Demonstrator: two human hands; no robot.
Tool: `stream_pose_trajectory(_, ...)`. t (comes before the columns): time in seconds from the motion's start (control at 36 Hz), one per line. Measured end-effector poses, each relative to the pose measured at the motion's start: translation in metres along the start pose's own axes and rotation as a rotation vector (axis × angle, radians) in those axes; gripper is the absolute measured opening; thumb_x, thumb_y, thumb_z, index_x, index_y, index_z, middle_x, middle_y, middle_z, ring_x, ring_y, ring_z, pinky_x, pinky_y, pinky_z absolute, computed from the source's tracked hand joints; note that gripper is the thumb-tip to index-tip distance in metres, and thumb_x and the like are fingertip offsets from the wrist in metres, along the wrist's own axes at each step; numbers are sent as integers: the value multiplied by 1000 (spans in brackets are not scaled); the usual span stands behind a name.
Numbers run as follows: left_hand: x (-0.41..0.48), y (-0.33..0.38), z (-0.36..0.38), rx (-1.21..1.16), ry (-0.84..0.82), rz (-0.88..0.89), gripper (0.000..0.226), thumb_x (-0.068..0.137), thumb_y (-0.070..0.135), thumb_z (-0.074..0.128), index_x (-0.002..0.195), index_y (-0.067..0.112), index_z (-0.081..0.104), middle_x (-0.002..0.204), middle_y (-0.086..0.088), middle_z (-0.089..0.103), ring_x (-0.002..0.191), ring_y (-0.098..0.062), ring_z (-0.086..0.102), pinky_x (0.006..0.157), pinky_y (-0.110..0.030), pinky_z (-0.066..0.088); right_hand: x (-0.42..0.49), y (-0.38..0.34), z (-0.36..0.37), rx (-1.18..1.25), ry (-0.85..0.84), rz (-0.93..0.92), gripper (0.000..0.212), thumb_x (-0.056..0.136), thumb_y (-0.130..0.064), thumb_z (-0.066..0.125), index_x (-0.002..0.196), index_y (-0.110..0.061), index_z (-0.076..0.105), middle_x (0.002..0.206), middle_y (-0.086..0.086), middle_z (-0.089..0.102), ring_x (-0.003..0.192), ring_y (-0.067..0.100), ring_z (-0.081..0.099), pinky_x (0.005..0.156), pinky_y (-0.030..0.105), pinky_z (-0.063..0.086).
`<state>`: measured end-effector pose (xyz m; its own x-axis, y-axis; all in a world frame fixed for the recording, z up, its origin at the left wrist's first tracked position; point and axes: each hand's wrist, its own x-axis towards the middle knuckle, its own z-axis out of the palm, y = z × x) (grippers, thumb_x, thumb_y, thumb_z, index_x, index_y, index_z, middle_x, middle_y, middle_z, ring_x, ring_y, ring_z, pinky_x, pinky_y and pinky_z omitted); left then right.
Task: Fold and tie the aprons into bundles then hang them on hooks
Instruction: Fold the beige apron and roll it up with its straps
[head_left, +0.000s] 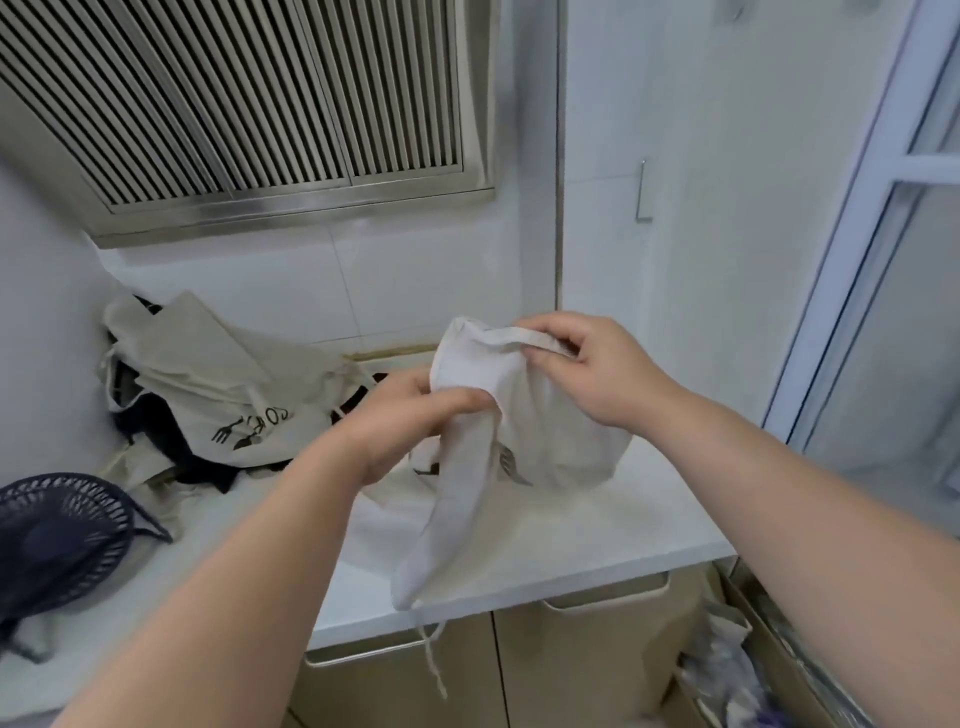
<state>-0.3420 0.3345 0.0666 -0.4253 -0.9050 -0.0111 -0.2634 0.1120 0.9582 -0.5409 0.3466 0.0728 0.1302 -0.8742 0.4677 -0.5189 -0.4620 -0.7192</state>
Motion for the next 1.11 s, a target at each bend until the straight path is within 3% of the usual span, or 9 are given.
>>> stream_pose_trajectory(0.17, -27, 18, 21, -213, 7, 2, 22, 97, 7, 45, 103, 15, 65, 86, -6, 68, 79, -22, 60, 76, -36, 47, -39, -25, -8, -35, 280, 126, 41, 85, -22, 69, 123, -19, 55, 95, -11, 53, 96, 7, 50, 83, 13, 35)
stream_pose_trajectory(0.31, -69, 33, 23, -466, 48, 106, 29, 96, 5, 44, 97, 19, 69, 79, -6, 67, 70, -19, 62, 64, -29, 48, -93, -36, 2, -20, 585, 337, 98, 76, -49, 72, 149, -19, 14, 149, 1, 25, 139, 14, 24, 115, 43, 22)
stream_pose_trajectory(0.42, -98, 38, 20, -601, 32, 170, 29, 96, 5, 46, 97, 20, 70, 78, -3, 71, 70, -17, 66, 63, -26, 53, -134, -40, 24, 201, 568, 603, 124, 65, -64, 69, 151, -20, -9, 159, 1, 2, 146, 17, 9, 118, 37, 12)
stream_pose_trajectory(0.47, -111, 38, 19, -631, 18, 174, 30, 96, 5, 44, 105, 19, 69, 91, -6, 72, 80, -20, 68, 69, -29, 54, -147, -43, 34, 458, 523, 800, 137, 52, -73, 72, 151, -21, -5, 156, 3, 17, 142, 24, 26, 114, 46, 27)
stream_pose_trajectory(0.61, -136, 27, 12, -655, 66, 149, 26, 97, 8, 44, 109, 14, 66, 97, -9, 70, 90, -23, 67, 80, -34, 53, -163, -64, 38, 979, 258, 875, 36, 86, -35, 65, 113, -10, 65, 100, 10, 72, 90, 26, 69, 68, 35, 54)
stream_pose_trajectory(0.81, -170, 18, -7, -687, 24, 61, 26, 85, 12, 48, 84, 8, 73, 76, -7, 69, 68, -22, 67, 62, -25, 54, -154, -117, 14, 766, 125, 665, 11, 85, -15, 65, 89, -6, 68, 84, 10, 71, 70, 20, 68, 67, 30, 56)
stream_pose_trajectory(0.92, -182, 21, -17, -676, -128, 26, 37, 30, 17, 72, 66, 7, 70, 66, -8, 60, 56, -23, 60, 56, -21, 50, -149, -142, -6, 699, -68, 586, 13, 72, 7, 51, 75, -6, 52, 76, 13, 55, 70, 24, 56, 70, 33, 46)
stream_pose_trajectory(1.0, -188, 25, -30, -681, -363, 9, 47, 24, 16, 77, 68, 3, 69, 64, -10, 62, 57, -25, 62, 58, -23, 52, -140, -151, -13, 417, 190, 477, 12, 69, 15, 50, 74, 7, 55, 75, 23, 58, 71, 26, 57, 69, 37, 50)
stream_pose_trajectory(1.11, -198, 37, -44, -828, -588, 110, 56, 74, -1, 45, 130, -8, 46, 123, -28, 55, 115, -44, 53, 104, -50, 39, -133, -162, -12, 90, 664, 113, 18, 77, -16, 64, 71, -1, 59, 68, 7, 55, 66, 13, 49, 61, 28, 38)
